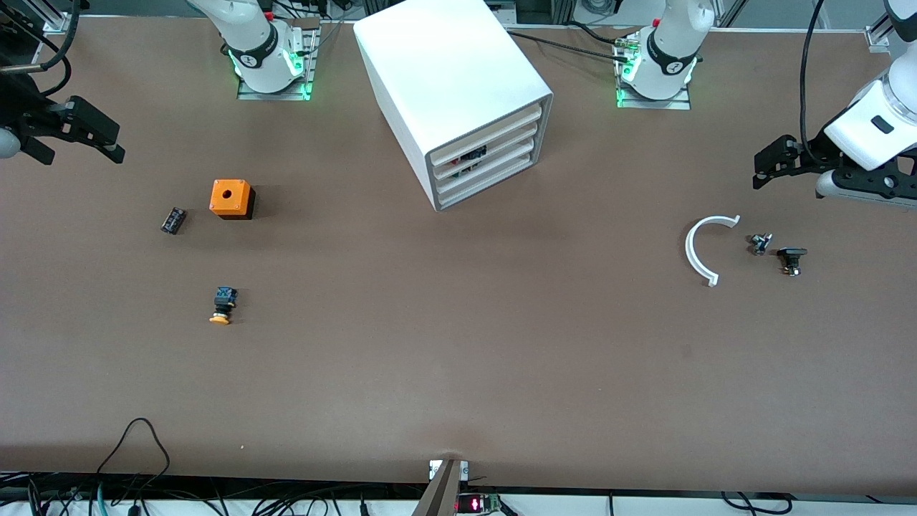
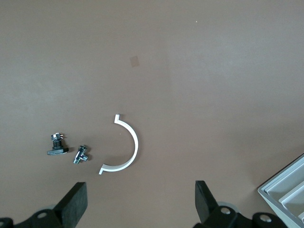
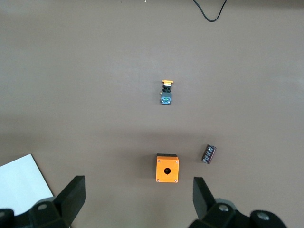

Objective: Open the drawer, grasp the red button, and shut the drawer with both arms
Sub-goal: 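Move the left gripper toward the cabinet while the right gripper advances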

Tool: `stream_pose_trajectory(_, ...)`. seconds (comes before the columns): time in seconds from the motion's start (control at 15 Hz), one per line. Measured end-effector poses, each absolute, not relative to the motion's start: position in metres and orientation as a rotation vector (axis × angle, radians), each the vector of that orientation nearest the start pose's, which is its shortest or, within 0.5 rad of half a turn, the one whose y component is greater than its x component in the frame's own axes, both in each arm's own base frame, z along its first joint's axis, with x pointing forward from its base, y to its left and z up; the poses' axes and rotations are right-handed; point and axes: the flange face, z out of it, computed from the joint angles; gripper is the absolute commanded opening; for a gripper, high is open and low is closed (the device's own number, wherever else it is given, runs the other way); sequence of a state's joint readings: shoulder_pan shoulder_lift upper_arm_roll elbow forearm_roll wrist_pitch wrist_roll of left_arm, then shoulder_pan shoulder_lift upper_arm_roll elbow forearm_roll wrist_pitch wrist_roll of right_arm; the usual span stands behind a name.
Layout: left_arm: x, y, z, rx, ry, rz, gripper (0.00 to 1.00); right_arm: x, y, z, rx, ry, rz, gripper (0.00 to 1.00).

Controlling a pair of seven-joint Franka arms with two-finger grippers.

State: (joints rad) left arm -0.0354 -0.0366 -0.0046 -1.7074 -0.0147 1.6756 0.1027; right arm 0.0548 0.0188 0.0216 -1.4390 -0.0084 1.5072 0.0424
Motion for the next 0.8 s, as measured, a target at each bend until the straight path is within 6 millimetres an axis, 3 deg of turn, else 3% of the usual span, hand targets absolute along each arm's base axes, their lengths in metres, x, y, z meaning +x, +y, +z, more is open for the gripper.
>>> stream_pose_trajectory(0.53,0.546,-0.025,0.586,-3.15,0.23,0.047,1.0,0.547,0.048,0.674,-3.147,-0.069,-0.042,1.0)
stream_pose_trajectory(0.67,0.538,-0.038,0.579,-3.165,0.263,0.164,1.0,0.547,0.049,0.673,-3.148,-0.072,-0.026,1.0)
stream_pose_trajectory(0.8,0.528,-0.063,0.567,-3.2,0.326,0.319,1.0,0.546,0.052,0.671,-3.133,-0.079,-0.013,1.0)
